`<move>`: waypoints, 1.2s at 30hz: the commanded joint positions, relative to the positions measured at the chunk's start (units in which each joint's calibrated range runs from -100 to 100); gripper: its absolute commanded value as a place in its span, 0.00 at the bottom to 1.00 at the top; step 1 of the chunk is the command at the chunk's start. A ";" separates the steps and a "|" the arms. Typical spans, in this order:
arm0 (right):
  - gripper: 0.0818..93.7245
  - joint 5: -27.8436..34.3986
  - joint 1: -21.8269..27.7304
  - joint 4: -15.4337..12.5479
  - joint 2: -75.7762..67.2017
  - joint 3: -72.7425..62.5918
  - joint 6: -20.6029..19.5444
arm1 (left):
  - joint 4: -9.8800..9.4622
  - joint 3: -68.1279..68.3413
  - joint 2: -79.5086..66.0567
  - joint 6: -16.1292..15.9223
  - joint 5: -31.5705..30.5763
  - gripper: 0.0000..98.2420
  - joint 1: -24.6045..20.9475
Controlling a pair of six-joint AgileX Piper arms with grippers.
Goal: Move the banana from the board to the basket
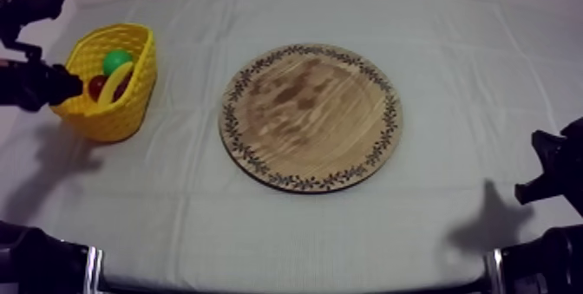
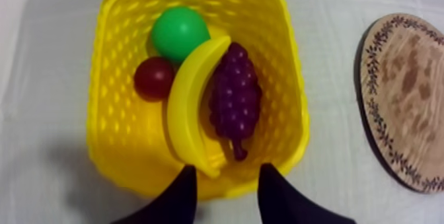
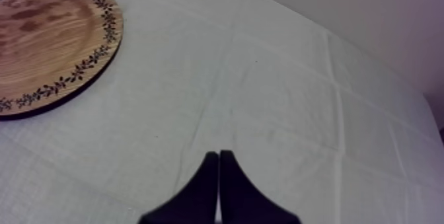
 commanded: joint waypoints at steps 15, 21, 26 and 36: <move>0.00 0.00 -0.01 0.00 0.00 0.01 0.03 | -1.30 27.23 -38.04 4.62 -7.38 0.01 -4.00; 0.00 0.00 -0.05 0.00 0.00 0.01 0.03 | -5.02 30.87 -47.49 8.55 -7.91 0.00 -4.56; 0.00 0.00 -0.06 -0.03 0.00 0.01 0.04 | -9.25 34.04 -52.67 14.15 -11.87 0.00 -4.69; 0.00 0.00 -0.01 -0.05 0.00 0.01 0.03 | -11.15 35.97 -60.52 17.01 -14.91 0.00 -4.34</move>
